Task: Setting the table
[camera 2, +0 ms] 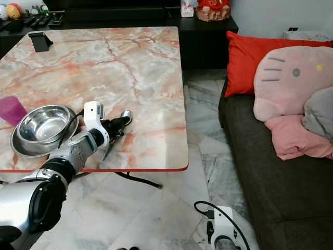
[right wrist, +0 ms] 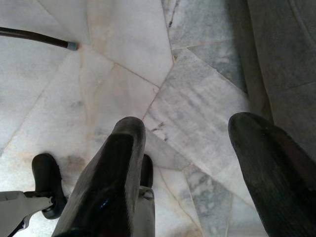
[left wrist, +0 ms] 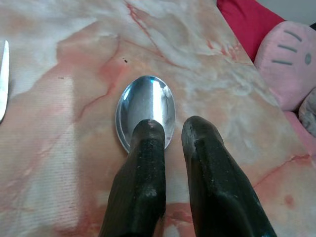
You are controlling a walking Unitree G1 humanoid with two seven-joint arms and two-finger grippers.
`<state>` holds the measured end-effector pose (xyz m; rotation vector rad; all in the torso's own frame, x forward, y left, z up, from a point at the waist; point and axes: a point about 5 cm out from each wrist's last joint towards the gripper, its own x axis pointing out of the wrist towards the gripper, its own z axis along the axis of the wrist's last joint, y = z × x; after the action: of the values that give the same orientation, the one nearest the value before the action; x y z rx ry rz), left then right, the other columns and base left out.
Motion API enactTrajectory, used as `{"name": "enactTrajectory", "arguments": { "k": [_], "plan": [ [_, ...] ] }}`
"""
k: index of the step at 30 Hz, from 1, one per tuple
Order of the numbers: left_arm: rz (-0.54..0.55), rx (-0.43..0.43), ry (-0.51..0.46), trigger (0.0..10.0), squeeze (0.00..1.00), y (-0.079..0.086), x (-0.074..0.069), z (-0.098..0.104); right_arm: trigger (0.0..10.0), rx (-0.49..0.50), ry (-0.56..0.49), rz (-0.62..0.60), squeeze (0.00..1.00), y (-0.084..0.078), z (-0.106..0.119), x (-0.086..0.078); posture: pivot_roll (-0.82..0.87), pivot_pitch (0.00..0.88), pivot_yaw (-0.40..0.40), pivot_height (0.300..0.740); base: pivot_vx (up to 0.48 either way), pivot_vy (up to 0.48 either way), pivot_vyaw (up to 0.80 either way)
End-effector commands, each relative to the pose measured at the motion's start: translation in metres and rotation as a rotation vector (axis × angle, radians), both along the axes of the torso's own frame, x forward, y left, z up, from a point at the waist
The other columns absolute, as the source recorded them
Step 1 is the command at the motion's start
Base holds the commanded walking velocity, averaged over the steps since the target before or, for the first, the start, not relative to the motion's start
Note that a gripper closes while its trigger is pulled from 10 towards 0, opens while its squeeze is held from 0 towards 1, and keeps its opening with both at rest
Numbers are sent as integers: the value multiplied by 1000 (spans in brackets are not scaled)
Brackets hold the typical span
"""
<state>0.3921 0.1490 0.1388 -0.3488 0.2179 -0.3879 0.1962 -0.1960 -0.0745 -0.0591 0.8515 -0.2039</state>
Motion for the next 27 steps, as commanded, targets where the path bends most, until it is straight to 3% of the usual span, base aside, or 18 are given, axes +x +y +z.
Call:
{"name": "enactTrajectory", "arguments": {
  "k": [1, 27],
  "plan": [
    [16, -18, -2, 10000, 0, -3, 2, 3, 10000, 5, 20, -12, 0, 1, -4, -7, 6, 109, 47, 740, 0, 0, 0],
    [88, -9, 37, 10000, 0, 0, 1, -4, 10000, -1, 16, -12, 0, -1, -3, -7, 2, 105, 46, 740, 0, 0, 0]
  ]
}}
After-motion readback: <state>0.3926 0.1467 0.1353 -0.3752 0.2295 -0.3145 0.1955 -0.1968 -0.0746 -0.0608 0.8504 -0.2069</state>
